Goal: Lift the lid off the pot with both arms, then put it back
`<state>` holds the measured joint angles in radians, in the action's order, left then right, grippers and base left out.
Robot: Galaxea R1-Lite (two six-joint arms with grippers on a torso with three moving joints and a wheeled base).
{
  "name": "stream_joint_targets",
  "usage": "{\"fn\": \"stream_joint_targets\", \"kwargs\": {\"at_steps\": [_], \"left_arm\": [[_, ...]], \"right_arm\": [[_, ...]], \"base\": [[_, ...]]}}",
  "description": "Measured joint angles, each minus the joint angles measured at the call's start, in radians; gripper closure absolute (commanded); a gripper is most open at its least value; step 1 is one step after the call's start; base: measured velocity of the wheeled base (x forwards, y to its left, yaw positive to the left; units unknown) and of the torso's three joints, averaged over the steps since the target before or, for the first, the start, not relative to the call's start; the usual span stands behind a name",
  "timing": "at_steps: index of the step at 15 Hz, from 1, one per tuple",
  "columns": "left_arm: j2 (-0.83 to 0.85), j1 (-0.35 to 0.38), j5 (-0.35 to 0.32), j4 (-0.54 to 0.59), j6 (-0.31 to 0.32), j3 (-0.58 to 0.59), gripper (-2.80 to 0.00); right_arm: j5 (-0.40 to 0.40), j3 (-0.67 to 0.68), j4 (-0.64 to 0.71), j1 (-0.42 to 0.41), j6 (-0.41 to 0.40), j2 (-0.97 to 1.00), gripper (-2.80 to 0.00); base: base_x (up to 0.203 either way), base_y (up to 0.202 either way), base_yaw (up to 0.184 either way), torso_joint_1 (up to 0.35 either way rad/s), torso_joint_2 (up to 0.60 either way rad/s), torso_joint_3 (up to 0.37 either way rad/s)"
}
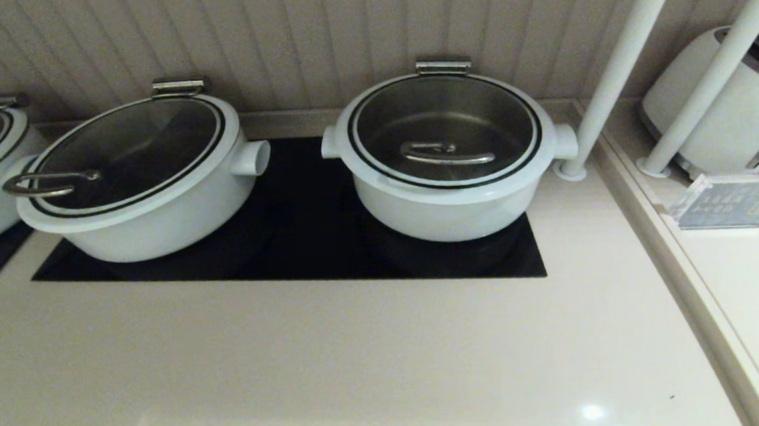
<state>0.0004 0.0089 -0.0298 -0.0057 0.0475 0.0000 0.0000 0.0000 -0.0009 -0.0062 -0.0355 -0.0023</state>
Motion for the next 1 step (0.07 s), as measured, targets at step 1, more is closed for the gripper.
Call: {"fn": "stream_joint_targets", "kwargs": {"at_steps": [1], "left_arm": [[0.000,0.000,0.000,0.000,0.000,0.000,0.00]], "right_arm": [[0.000,0.000,0.000,0.000,0.006,0.000,0.00]], "base": [[0.000,0.000,0.000,0.000,0.00,0.000]]}}
